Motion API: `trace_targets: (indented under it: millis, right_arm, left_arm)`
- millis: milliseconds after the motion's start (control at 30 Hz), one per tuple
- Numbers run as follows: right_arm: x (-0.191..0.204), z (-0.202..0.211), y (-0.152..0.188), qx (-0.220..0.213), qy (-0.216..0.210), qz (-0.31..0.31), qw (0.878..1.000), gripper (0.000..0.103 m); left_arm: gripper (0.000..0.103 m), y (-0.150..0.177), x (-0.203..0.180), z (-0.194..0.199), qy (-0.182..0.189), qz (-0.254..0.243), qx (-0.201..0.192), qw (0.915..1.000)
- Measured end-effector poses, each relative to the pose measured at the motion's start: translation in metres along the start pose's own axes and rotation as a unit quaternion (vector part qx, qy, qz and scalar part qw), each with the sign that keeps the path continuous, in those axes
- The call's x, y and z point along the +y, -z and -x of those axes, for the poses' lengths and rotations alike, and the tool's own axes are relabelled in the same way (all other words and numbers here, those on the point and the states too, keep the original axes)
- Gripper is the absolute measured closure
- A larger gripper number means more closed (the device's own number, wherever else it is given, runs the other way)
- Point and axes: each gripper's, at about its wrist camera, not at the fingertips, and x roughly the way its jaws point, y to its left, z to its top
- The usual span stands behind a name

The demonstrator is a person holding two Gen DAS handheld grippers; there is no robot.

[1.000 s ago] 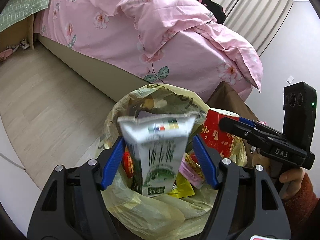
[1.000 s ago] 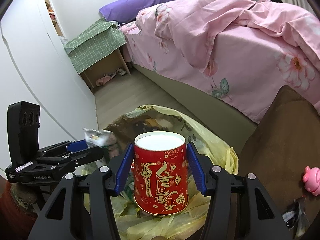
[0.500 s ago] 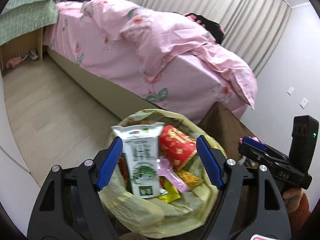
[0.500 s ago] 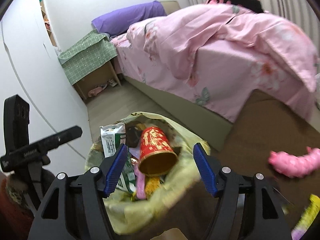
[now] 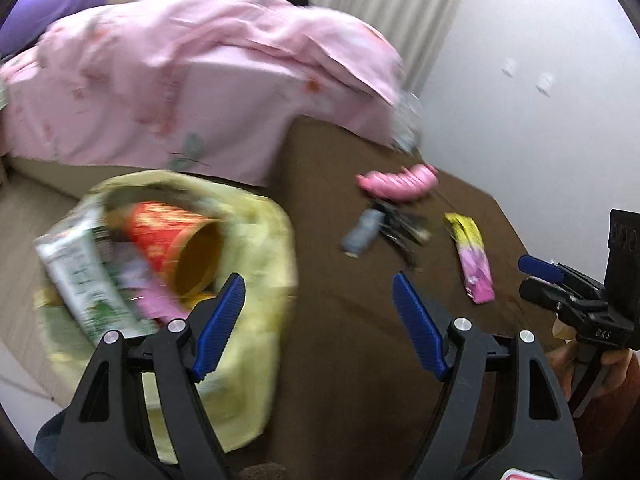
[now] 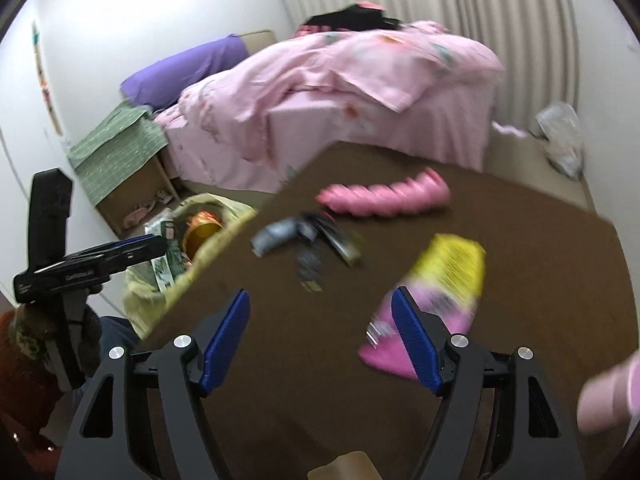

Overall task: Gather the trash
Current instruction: 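Move both open grippers back toward the remaining wrappers on the table, then grasp the black-grey wrapper with the left gripper while the right gripper grasps the yellow-pink candy packet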

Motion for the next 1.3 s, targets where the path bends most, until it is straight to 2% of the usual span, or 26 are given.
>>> trace_targets:
  millis: [133,300,333,400,533,667,700,833,1033,1133,1300]
  right_arm:
    - [-0.028,0.006,0.023,0.009,0.040,-0.013,0.999,0.033]
    - [-0.051,0.009,0.038,0.009,0.048,-0.031,0.998,0.033]
    - [-0.055,0.009,0.041,0.010,0.048,-0.032,0.998,0.033]
    - [-0.061,0.010,0.044,0.011,0.050,-0.032,0.998,0.033]
    - [-0.072,0.009,0.049,0.012,0.051,-0.037,0.998,0.033]
    - [-0.076,0.005,0.048,0.014,0.055,-0.039,0.998,0.033]
    - [-0.076,0.004,0.047,0.016,0.056,-0.039,0.998,0.033]
    - [-0.081,-0.005,0.042,0.033,0.059,-0.040,0.997,0.033]
    - [-0.081,-0.008,0.017,0.013,0.078,-0.041,0.996,0.033]
    - [-0.078,-0.019,0.002,0.010,0.048,-0.055,0.997,0.033]
    - [-0.074,-0.049,-0.014,0.025,0.068,-0.063,0.995,0.033]
  left_arm:
    - [0.031,-0.018,-0.031,-0.034,0.033,-0.030,0.017,0.9989]
    - [0.031,-0.048,-0.052,-0.081,0.007,-0.048,0.030,0.9984]
    - [0.032,-0.052,-0.051,-0.089,0.002,-0.046,0.035,0.9983]
    - [0.045,-0.059,-0.053,-0.105,-0.008,-0.037,0.052,0.9979]
    - [0.053,-0.064,-0.054,-0.125,-0.011,-0.021,0.074,0.9970]
    - [0.074,-0.057,-0.058,-0.119,0.000,-0.018,0.082,0.9965]
    - [0.076,-0.054,-0.058,-0.116,0.006,-0.016,0.085,0.9963]
    - [0.078,-0.032,-0.060,-0.089,0.017,-0.013,0.079,0.9967]
    - [0.078,-0.001,-0.058,-0.056,0.013,-0.013,0.082,0.9965]
    - [0.078,0.008,-0.055,-0.049,0.005,-0.015,0.084,0.9964]
    - [0.077,0.017,-0.049,-0.046,0.015,-0.007,0.088,0.9959]
